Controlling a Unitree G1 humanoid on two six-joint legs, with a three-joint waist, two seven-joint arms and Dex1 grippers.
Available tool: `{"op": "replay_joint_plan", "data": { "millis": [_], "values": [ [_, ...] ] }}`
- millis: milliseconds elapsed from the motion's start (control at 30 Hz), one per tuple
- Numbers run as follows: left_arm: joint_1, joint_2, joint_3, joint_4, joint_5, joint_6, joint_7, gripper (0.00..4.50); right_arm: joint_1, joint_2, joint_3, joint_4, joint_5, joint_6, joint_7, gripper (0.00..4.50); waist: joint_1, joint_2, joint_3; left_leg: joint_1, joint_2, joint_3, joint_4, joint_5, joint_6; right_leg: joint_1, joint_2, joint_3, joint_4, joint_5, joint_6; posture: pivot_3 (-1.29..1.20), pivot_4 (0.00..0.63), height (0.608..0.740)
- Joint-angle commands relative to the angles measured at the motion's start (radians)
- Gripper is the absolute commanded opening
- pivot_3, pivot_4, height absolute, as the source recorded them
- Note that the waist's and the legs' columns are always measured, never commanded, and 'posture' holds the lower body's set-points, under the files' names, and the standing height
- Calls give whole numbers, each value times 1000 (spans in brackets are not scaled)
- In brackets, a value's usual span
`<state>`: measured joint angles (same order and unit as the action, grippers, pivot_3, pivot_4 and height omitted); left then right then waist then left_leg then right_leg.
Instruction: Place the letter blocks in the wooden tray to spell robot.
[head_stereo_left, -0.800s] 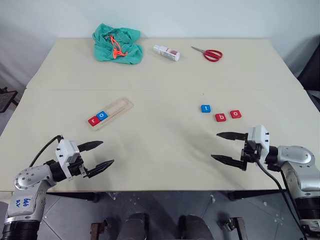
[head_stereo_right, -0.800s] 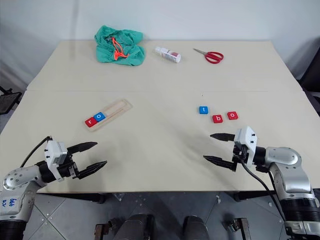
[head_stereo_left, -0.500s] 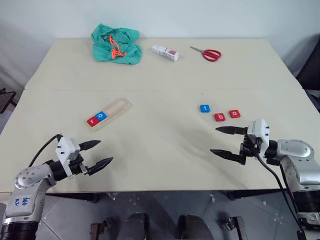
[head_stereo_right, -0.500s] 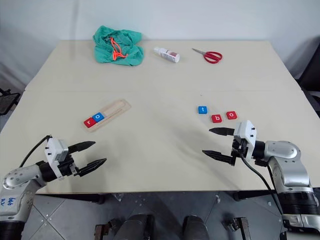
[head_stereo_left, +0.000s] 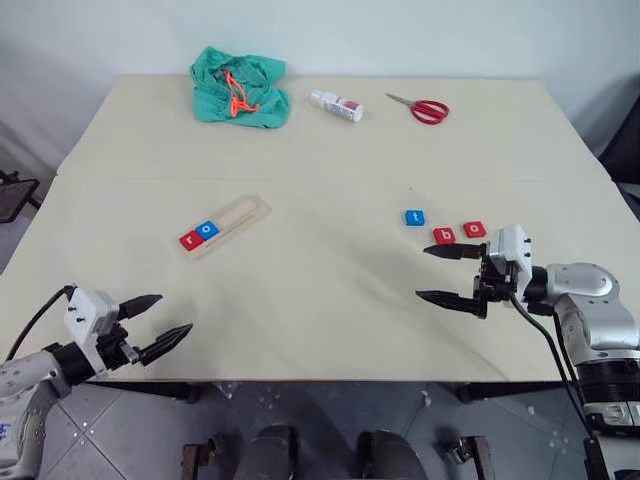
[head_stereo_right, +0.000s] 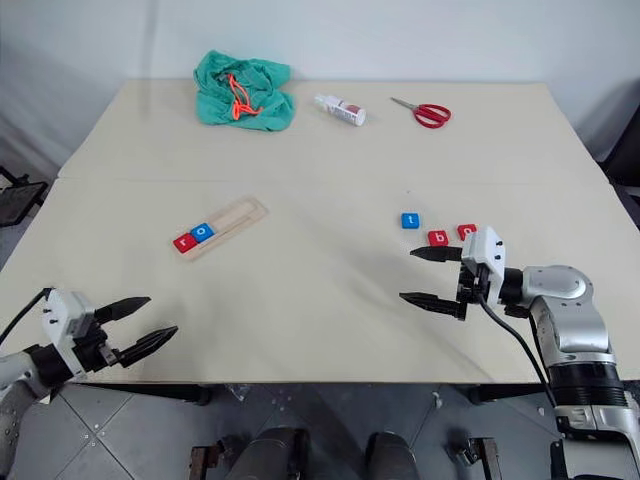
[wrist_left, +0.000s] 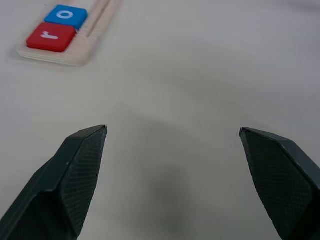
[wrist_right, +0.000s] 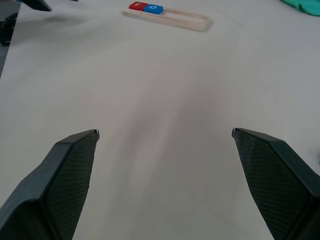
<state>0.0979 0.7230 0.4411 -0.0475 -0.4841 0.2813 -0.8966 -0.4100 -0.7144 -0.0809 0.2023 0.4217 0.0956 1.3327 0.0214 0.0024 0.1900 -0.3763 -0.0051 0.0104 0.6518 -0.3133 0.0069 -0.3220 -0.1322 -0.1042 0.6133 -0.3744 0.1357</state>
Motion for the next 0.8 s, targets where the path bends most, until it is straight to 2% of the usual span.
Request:
{"op": "replay_joint_plan", "data": {
  "millis": [33,133,367,533,800],
  "values": [
    [-139,37,-52,118,25,46,13,4500,15,3,-4,-66,22,18,-7,4454,4,0,0,0,0,0,0,0,0,0,0,0,1,0,0,0,150,740],
    [-276,53,-90,240,51,39,0,4500,36,1,-15,-121,34,42,-24,4454,2,0,0,0,-1,0,1,0,0,-1,0,0,4,0,0,0,150,740],
    [-614,78,-211,654,188,-77,-42,4500,98,-1,-50,-260,65,100,-96,4454,0,-1,0,0,0,1,0,0,0,-4,0,-3,9,0,0,0,150,740],
    [-765,77,-263,872,264,-178,-63,4500,163,-19,-87,-332,79,125,-137,4454,0,-3,1,0,-1,2,0,0,0,-5,0,-4,10,0,0,0,150,740],
    [-889,56,-327,1082,345,-277,-127,4500,261,-32,-131,-418,99,145,-183,4454,0,-5,3,0,-1,3,2,0,0,-6,-1,-5,12,0,0,0,150,740]
  ]
}}
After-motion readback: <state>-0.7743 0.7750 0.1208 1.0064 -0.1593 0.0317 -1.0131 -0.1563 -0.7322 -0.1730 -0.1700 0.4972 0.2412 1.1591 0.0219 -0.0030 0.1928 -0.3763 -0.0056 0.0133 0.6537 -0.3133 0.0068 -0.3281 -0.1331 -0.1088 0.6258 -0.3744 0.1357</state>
